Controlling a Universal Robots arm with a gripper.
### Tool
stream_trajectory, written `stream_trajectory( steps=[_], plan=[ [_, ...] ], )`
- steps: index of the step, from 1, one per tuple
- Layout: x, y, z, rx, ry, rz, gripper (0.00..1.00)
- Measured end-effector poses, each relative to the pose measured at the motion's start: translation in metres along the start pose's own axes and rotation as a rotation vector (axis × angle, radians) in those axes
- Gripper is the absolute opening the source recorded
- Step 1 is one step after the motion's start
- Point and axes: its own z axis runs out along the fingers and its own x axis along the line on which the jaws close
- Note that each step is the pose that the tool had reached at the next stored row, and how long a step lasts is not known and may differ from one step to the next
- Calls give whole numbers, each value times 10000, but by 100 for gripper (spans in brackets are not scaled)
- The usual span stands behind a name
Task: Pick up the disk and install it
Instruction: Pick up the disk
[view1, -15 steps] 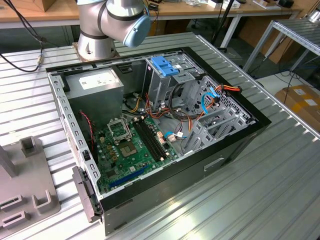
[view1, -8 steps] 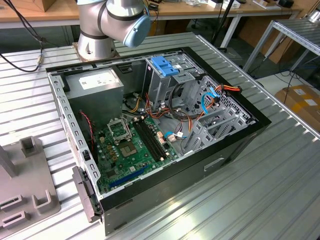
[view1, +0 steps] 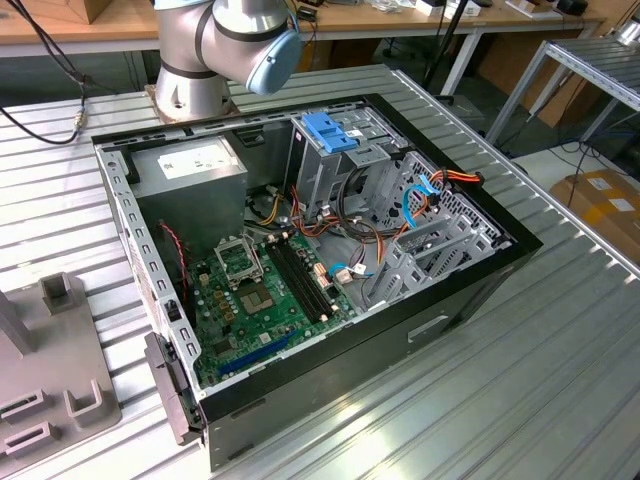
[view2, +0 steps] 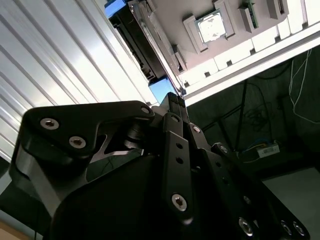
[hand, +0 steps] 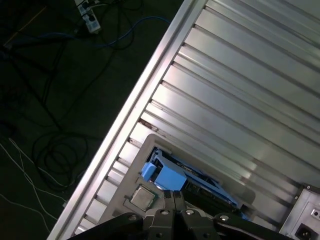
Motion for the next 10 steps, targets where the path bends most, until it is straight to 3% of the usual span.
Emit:
stream_trajectory(
  steps=[10],
  plan=[
    [0,0,0,21,24,-865,11]
  ],
)
